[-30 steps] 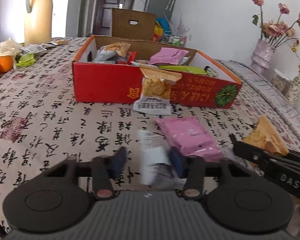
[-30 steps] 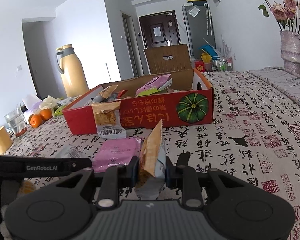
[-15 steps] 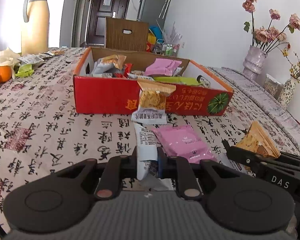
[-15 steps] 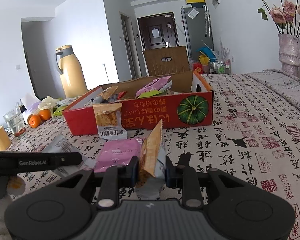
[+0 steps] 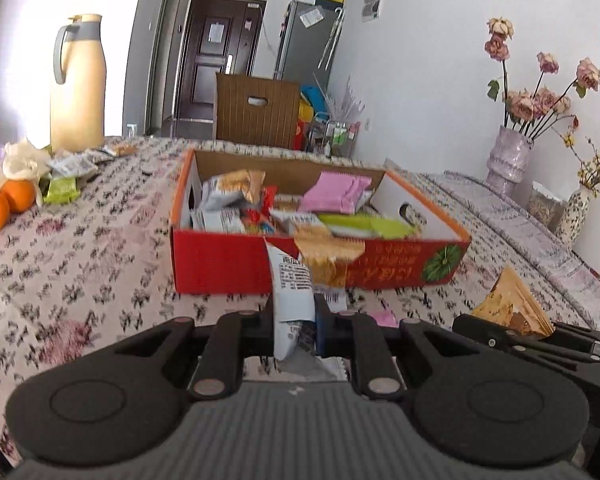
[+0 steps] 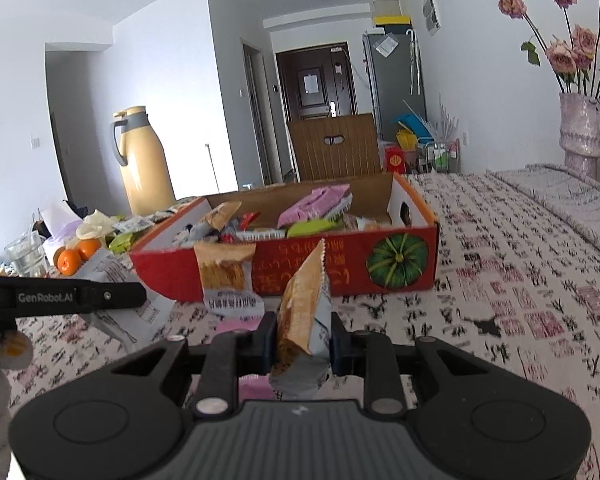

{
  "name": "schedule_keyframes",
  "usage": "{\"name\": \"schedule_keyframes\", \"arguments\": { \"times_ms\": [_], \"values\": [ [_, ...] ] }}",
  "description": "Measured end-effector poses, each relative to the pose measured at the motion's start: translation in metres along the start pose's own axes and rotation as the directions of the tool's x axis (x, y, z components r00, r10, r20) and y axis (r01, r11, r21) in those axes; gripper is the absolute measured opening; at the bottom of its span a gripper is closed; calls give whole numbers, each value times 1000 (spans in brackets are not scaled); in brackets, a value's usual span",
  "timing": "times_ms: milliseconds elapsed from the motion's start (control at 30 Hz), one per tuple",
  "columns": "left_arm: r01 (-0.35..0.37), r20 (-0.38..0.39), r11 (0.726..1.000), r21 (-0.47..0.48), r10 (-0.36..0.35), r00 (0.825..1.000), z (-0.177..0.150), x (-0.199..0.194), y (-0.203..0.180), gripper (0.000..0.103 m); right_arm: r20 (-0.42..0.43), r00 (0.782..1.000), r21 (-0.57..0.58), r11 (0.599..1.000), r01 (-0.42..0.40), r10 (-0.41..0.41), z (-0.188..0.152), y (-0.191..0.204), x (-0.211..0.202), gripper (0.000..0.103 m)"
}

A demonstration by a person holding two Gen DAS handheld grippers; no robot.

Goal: Organize snacks
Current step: 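Carry the white packet and cracker packet up over the box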

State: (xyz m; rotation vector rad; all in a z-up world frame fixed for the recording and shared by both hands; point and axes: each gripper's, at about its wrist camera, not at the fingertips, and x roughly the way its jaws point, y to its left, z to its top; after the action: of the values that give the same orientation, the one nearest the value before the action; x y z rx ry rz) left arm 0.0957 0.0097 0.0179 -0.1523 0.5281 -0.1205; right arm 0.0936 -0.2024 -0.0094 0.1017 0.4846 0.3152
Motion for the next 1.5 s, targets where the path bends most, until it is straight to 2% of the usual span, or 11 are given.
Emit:
{"name": "schedule_keyframes", "arguments": {
  "times_ms": [533, 867, 1167, 1300, 1500],
  "values": [
    [-5, 111, 1000, 18, 2, 994, 58, 12, 0, 16, 111, 994, -25, 1000, 9, -6, 56, 4, 28, 25],
    [-33, 161, 998, 48, 25, 987, 98, 38, -6, 16, 178, 984, -42, 999, -11, 18, 101, 6, 60, 25],
    [-76, 174, 997, 24, 70, 982, 123, 74, -1, 16, 187, 982, -31, 1000, -6, 12, 132, 7, 105, 25],
    [-84, 160, 996, 2, 83, 984, 122, 95, 2, 16, 172, 985, 11, 1000, -1, -1, 129, 1, 131, 25],
    [-90, 120, 996, -8, 91, 989, 112, 120, 12, 16, 122, 992, 10, 1000, 5, -6, 117, -2, 151, 25]
  ]
}}
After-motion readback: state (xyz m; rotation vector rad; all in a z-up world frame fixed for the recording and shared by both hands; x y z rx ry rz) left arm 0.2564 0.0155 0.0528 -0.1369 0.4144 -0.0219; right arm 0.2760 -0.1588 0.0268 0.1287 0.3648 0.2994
